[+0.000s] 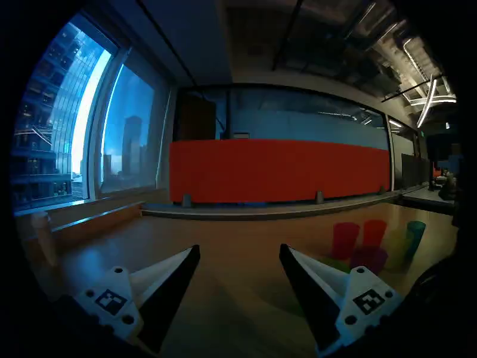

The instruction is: Pour water

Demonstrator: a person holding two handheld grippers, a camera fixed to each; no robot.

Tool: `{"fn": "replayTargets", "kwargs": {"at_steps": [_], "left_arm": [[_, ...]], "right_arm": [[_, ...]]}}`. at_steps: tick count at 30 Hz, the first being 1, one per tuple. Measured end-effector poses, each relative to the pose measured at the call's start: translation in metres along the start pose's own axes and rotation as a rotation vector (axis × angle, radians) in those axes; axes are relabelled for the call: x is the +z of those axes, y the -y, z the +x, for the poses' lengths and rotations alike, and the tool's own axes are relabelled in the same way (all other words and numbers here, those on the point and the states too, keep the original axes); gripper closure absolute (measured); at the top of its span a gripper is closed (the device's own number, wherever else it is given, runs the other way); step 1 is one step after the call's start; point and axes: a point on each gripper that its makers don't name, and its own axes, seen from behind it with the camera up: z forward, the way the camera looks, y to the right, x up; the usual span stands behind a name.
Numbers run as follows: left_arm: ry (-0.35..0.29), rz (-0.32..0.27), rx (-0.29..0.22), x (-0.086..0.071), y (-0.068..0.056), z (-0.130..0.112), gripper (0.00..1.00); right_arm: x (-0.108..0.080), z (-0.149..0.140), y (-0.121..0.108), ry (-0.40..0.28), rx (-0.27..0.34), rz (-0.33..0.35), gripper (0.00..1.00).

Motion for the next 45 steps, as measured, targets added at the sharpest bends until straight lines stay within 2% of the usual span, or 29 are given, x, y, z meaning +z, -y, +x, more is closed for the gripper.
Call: {"fn": "replayTargets", "kwargs": {"at_steps": [12,21,39,45], "left_arm": [[0.000,0.000,0.000,0.000,0.000,0.000,0.01],[0.000,0.000,0.000,0.000,0.000,0.000,0.01],[0.000,0.000,0.000,0.000,0.000,0.000,0.01],[0.000,0.000,0.000,0.000,0.001,0.000,0.01]], "right_arm": [[-0.001,0.001,0.001,-0.037,-0.011,0.041,0.00],[0.007,-0.010,0.007,-0.056,-0.015,0.067,0.00],[0.025,-0.032,0.022,-0.105,-0.033,0.061,0.00],[0.029,-0.045,0.020,-0.101,-0.029,0.052,0.00]]}}
